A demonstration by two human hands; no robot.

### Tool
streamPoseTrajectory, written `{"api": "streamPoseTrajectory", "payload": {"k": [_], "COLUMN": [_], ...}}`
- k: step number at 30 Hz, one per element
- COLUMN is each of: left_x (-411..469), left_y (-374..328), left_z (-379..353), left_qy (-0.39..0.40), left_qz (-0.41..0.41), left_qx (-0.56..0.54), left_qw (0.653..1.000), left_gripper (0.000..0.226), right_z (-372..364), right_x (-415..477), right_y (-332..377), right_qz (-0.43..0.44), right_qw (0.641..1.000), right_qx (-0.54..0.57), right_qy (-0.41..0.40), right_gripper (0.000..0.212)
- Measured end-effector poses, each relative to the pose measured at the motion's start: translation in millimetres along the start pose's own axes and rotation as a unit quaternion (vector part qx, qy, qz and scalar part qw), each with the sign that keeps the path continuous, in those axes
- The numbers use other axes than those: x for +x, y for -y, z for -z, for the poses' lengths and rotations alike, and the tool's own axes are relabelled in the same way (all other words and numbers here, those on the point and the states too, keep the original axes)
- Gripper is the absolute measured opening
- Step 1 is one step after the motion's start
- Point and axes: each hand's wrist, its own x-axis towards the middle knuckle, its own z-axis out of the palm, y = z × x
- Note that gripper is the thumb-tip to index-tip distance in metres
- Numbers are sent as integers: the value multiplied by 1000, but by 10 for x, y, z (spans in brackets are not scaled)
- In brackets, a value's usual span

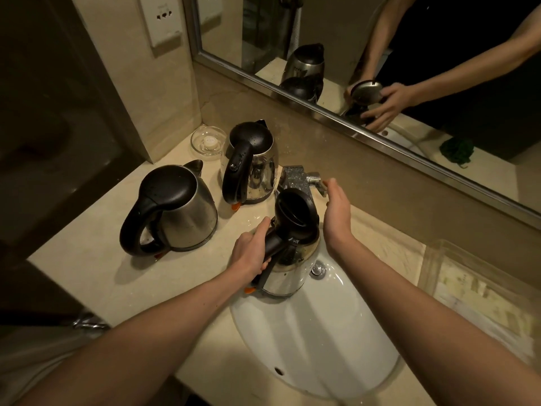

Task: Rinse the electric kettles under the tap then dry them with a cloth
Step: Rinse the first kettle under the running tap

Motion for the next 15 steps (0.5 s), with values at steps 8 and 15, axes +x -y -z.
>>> {"api": "streamPoseTrajectory", "payload": {"k": [8, 15], "left_x": [-126, -232], "left_y": [139, 190], "left_z": [45, 83], "left_qy": [11, 22], "left_qz": [-19, -20], "left_qx": [23, 35], "left_qw": [1000, 999], "left_gripper": [55, 56], "right_z": [-113, 118], "right_x": [-270, -219], "right_y": [122, 14], "right_qz": [96, 36], "right_qw": [988, 966], "right_qx": [-124, -241], "right_qy": [-12, -85], "right_gripper": [49, 58]}}
